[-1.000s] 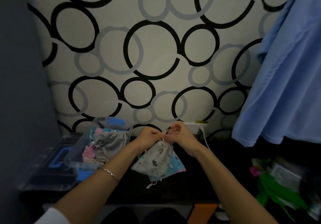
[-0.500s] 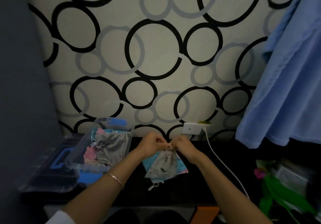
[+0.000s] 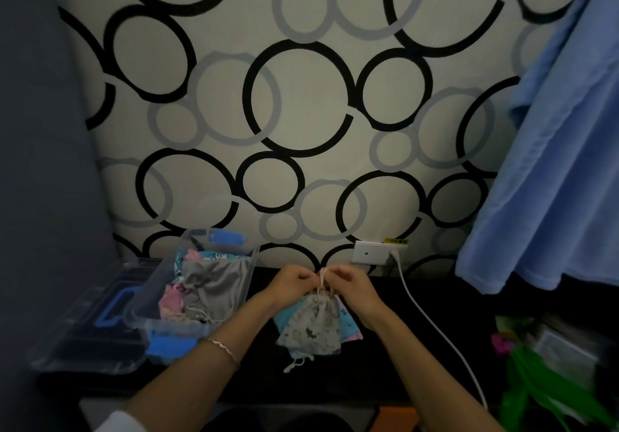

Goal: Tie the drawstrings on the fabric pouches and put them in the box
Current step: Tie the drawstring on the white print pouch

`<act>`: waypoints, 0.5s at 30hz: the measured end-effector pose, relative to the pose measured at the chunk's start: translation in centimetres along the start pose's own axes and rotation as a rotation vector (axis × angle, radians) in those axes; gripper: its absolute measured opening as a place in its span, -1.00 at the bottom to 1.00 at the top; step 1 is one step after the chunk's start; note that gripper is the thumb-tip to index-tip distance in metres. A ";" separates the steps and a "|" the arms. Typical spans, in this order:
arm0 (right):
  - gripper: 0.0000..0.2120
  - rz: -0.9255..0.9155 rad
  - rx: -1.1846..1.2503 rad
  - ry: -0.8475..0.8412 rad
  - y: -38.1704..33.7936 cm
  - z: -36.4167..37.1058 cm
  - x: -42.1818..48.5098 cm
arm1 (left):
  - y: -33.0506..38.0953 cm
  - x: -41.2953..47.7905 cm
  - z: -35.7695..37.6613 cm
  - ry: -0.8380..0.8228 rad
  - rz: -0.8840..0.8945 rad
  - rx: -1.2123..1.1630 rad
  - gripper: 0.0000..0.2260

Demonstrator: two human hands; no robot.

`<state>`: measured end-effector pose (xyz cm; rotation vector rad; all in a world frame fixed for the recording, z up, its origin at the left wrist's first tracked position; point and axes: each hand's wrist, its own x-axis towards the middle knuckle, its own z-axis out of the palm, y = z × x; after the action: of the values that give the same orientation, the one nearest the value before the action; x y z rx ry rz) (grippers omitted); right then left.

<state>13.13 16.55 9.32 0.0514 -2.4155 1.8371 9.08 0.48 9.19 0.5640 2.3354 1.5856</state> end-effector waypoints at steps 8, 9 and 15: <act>-0.73 0.364 0.719 0.002 0.3 0.9 -0.3 | 0.9 0.7 0.5 -0.032 0.006 0.039 -0.77; -0.78 0.356 0.713 0.005 0.5 0.8 -0.1 | 1.0 0.6 0.4 -0.041 -0.004 0.043 -0.82; -0.90 0.317 0.860 -0.025 0.6 0.1 -0.1 | 0.5 0.6 0.3 -0.006 0.018 0.058 -0.71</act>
<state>13.14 16.62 8.69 -0.2522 -1.5201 2.8776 8.76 1.15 9.58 0.6031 2.3854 1.5254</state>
